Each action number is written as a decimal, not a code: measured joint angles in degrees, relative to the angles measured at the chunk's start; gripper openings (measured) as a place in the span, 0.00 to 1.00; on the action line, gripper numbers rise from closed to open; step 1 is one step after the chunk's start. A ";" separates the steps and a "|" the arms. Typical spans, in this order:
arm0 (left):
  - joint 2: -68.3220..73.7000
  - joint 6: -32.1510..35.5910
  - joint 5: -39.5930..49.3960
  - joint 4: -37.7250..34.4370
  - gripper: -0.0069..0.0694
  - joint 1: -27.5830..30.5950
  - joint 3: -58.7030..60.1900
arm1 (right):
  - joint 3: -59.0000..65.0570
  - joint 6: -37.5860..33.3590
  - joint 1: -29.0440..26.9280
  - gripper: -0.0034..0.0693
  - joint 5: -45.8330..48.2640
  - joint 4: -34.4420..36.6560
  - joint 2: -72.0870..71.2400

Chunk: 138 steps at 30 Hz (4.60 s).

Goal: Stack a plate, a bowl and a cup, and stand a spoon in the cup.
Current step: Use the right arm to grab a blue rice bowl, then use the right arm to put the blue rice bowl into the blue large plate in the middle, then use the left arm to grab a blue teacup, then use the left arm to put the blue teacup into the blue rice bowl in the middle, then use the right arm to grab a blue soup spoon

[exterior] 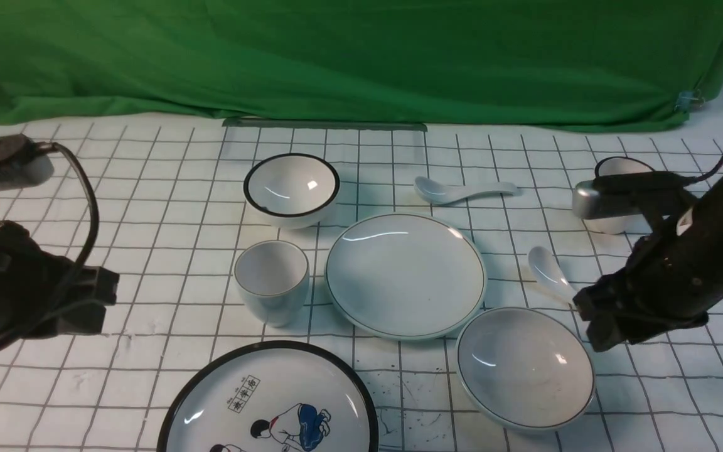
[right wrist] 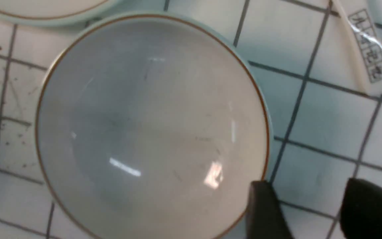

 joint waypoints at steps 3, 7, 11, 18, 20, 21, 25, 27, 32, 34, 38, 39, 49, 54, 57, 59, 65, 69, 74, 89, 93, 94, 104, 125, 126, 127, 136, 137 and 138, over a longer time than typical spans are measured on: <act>0.00 0.00 0.00 0.00 0.09 0.00 0.00 | -0.12 0.00 0.00 0.72 -2.93 0.05 4.35; 0.00 0.00 0.00 0.00 0.09 0.00 0.00 | -0.18 -0.28 0.00 0.65 -5.78 1.42 8.55; 0.00 0.00 -0.09 0.00 0.09 0.00 0.00 | -0.25 -2.72 0.04 0.22 -5.96 2.86 9.03; 0.00 0.00 -1.15 0.07 0.09 0.05 -0.02 | -7.40 -3.40 0.48 0.15 -5.75 4.74 3.51; 0.00 0.00 -1.69 -0.43 0.09 0.05 -0.02 | -11.81 -5.09 1.55 0.15 -5.81 7.40 4.16; 0.07 0.00 -2.09 -0.65 0.09 0.05 -0.02 | -14.13 -5.70 2.17 0.15 -5.67 8.14 5.08; 0.07 0.00 -3.21 -1.47 0.09 0.05 -0.02 | -23.29 -6.36 4.62 0.15 -3.89 9.37 12.30; 0.07 0.00 -3.45 -1.58 0.09 0.05 -0.02 | -27.22 -6.46 5.74 0.15 -2.40 9.49 16.58; 0.07 0.00 -3.45 -1.58 0.09 0.05 -0.02 | -34.84 -5.91 6.86 0.15 2.00 9.54 25.52; 0.07 0.00 -3.45 -1.60 0.09 0.05 -0.02 | -35.69 -5.71 6.86 0.15 2.67 9.49 26.85; 0.34 0.00 -3.65 -3.97 0.09 0.05 -0.07 | -36.35 -4.98 6.86 0.17 2.48 9.38 28.20; 1.09 0.17 -3.65 -4.79 0.09 -0.24 -0.61 | -36.42 -4.92 6.86 0.20 2.28 9.49 28.26; 16.76 -4.37 -0.12 -0.46 0.09 -14.20 -15.90 | -40.35 -4.77 6.86 0.56 10.74 5.47 25.90; 27.53 -10.49 2.41 7.82 0.16 -19.02 -26.25 | -43.29 -2.52 6.86 0.38 21.01 -6.01 16.83; 32.35 -13.52 3.10 10.96 0.28 -19.54 -30.60 | -43.14 -0.67 6.78 0.34 22.22 -11.97 10.77; 36.70 -14.71 4.02 12.87 0.45 -19.54 -34.21 | -41.72 0.21 6.73 0.35 22.28 -14.33 5.62; 43.31 -15.06 4.30 15.00 0.78 -19.54 -36.89 | -38.21 0.46 6.73 0.38 22.34 -14.77 -2.63; 45.73 -15.11 4.77 15.05 0.79 -19.54 -36.94 | -36.74 0.66 6.73 0.38 22.27 -14.84 -4.16; 46.50 -16.81 8.32 15.31 0.29 -19.54 -38.03 | -36.40 0.94 6.73 0.39 22.16 -14.84 -3.98; 47.15 -17.41 11.48 9.98 0.15 -25.89 -54.71 | -36.40 1.23 6.73 0.39 20.06 -14.91 -3.98; 52.02 -18.22 10.84 9.35 0.15 -27.20 -57.58 | -36.40 1.23 6.73 0.39 19.17 -14.91 -3.98; 53.43 -18.37 10.59 8.96 0.15 -27.21 -58.21 | -36.40 1.23 6.73 0.39 19.04 -14.91 -3.92; 58.79 -18.80 9.65 6.66 0.16 -27.25 -59.50 | -36.40 1.23 5.74 0.39 13.95 -14.92 -0.29; 56.21 -19.42 18.33 7.28 0.66 -27.27 -71.84 | -51.16 -44.30 -1.80 0.72 1.71 7.77 33.42; 55.46 -19.42 18.40 7.50 0.64 -27.27 -71.94 | -51.80 -45.68 -1.80 0.72 0.85 7.77 34.84; 54.46 -19.35 18.47 7.91 0.62 -27.27 -72.00 | -52.36 -46.91 -1.80 0.72 -0.13 7.77 36.08; 47.67 -18.81 18.60 8.79 0.46 -26.73 -72.37 | -53.93 -52.79 -1.05 0.72 -7.04 7.44 41.95; 46.84 -18.81 18.66 8.79 0.45 -26.73 -72.37 | -53.93 -52.91 -0.82 0.72 -7.86 7.42 42.62; 46.30 -18.81 18.66 8.68 0.45 -26.78 -72.37 | -53.96 -52.98 -0.65 0.72 -8.38 7.42 43.19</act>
